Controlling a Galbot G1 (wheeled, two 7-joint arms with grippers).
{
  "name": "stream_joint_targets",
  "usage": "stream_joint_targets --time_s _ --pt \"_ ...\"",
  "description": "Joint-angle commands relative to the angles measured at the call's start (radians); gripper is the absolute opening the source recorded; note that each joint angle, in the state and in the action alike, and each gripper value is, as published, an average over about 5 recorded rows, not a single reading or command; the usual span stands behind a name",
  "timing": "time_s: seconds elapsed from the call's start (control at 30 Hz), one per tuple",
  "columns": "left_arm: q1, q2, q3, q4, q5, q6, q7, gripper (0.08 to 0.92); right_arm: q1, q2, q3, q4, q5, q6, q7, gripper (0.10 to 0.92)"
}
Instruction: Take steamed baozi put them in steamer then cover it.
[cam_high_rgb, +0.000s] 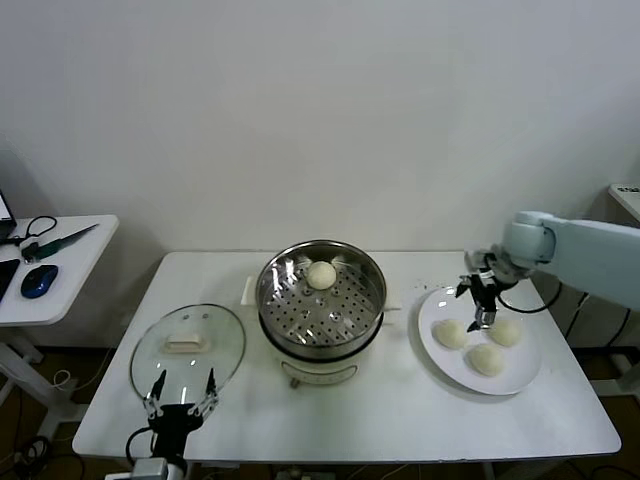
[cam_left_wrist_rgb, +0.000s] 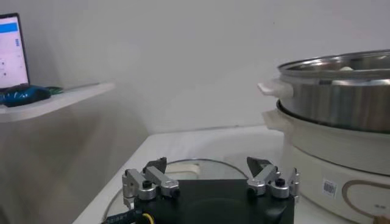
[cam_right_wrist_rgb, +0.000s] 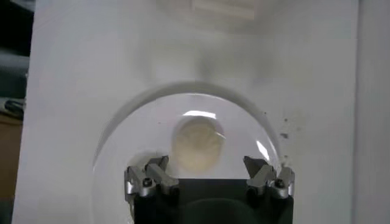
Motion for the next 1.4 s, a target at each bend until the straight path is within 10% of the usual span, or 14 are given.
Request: stream_joint_targets --time_s 0.03,0.97,1.4 --pt "0.002 0.0 -0.003 0.004 0.003 -0.002 0.0 0.823 -0.212 0.025 0.169 -0.146 -0.025 -0.05 0.001 0.823" --pt "0.0 -0.002 -0.008 0.017 0.0 -0.007 -0.005 0.823 -0.137 0.08 0.158 -0.156 -0.045 0.001 -0.062 0.696" --pt "0.005 -0.003 0.006 0.0 0.007 -0.002 -0.006 0.823 0.592 0.207 -0.196 0.109 0.387 0.016 -0.157 0.696"
